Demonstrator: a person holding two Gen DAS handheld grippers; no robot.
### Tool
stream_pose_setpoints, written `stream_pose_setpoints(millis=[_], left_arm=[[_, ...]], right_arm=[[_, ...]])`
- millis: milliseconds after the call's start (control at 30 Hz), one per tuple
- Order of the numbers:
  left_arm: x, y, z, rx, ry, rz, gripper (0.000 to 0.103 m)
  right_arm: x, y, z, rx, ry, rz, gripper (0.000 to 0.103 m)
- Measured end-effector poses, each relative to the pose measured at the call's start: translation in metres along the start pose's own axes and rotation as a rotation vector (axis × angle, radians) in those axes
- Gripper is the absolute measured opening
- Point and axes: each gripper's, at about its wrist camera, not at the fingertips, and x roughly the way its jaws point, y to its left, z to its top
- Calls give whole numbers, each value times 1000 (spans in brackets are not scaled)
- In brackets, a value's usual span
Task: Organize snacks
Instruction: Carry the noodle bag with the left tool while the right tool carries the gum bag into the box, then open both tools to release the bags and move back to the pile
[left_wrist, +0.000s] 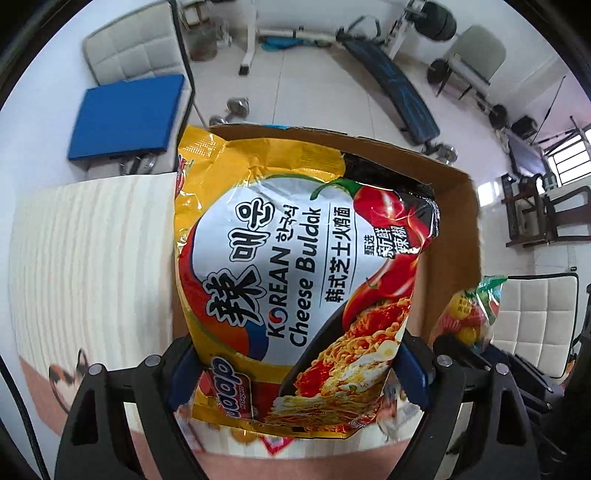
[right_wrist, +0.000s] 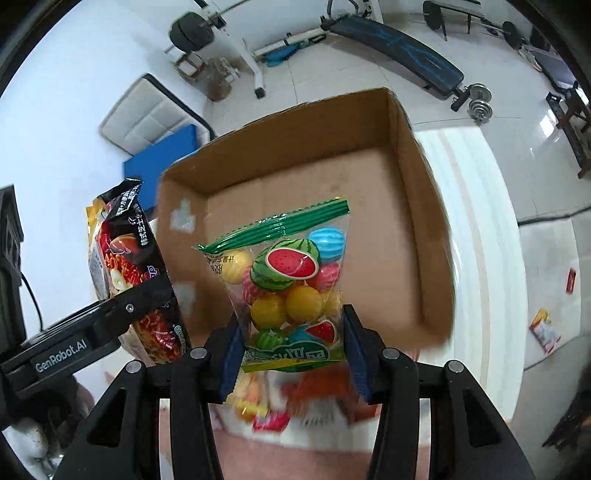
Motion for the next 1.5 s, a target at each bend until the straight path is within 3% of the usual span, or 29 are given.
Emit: stream_pose_setpoints(millis=[233, 367, 633, 700, 733, 767, 1200, 1500], left_arm=[[63, -5, 47, -22, 100, -24, 88], [84, -11, 77, -24, 137, -25, 88], [110, -26, 93, -14, 165, -1, 88], [118, -36, 99, -17, 162, 0, 90], [119, -41, 101, -21, 155, -5, 91], [120, -46, 107, -23, 150, -9, 92], [52, -50, 81, 20, 32, -20, 95], [-10, -52, 32, 19, -132, 20, 95]], right_arm=[[73, -6, 63, -33, 76, -61, 52], [94, -11, 78, -31, 108, -79, 52], [116, -18, 88, -33, 178, -98, 54], [117, -19, 89, -32, 192, -91, 71], [116, -19, 89, -37, 194, -89, 85], [113, -19, 89, -42, 191, -92, 89], [46, -1, 63, -83, 104, -139, 94], [-3, 23, 13, -94, -7, -128, 94]])
